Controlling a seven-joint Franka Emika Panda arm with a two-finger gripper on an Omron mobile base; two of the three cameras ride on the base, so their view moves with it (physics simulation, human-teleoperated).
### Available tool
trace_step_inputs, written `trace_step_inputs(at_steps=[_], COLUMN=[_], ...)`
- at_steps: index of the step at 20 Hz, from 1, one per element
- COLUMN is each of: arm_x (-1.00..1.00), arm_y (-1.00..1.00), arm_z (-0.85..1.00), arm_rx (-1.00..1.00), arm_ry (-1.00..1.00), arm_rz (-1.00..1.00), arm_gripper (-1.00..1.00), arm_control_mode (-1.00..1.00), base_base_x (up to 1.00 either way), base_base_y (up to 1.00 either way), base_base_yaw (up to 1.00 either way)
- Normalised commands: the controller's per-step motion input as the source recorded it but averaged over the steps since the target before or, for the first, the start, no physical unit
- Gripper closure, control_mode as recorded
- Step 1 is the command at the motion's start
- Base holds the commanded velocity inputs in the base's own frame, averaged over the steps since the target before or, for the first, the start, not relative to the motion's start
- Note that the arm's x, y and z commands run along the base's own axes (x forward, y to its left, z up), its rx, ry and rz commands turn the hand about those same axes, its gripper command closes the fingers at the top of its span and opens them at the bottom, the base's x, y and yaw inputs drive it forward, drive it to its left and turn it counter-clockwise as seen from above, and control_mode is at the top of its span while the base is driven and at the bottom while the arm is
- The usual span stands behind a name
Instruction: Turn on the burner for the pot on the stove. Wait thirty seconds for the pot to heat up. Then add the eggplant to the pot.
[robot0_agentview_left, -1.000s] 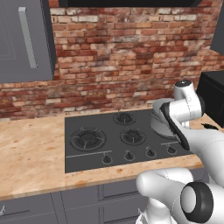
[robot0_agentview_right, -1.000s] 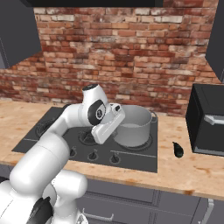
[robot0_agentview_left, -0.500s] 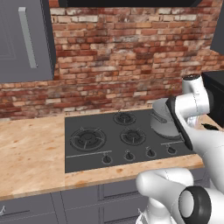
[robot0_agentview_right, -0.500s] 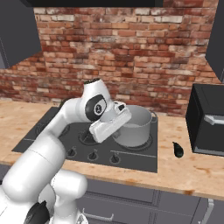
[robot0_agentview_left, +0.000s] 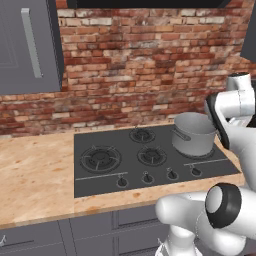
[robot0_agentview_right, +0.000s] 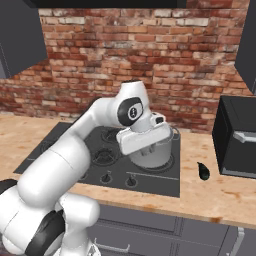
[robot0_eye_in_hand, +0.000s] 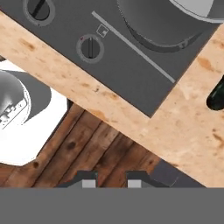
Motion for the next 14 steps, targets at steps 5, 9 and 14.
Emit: trace_step_inputs(at_steps=[5,9,14], arm_x=[-0.09,-0.03,0.00], arm_y=[-0.36,-0.41,-0.23], arm_z=[0.00,0.00,0.00], arm_rx=[0.10,0.08,0.07], arm_ry=[-0.09,-0.19,-0.12], arm_rz=[-0.05,-0.12,-0.24], arm_gripper=[-1.00,-1.00,-1.00], arm_control_mode=[-1.00,-1.00,-1.00], base_base_x=[0.00,0.00,0.00], base_base_y=[0.00,0.00,0.00], base_base_yaw=[0.00,0.00,0.00])
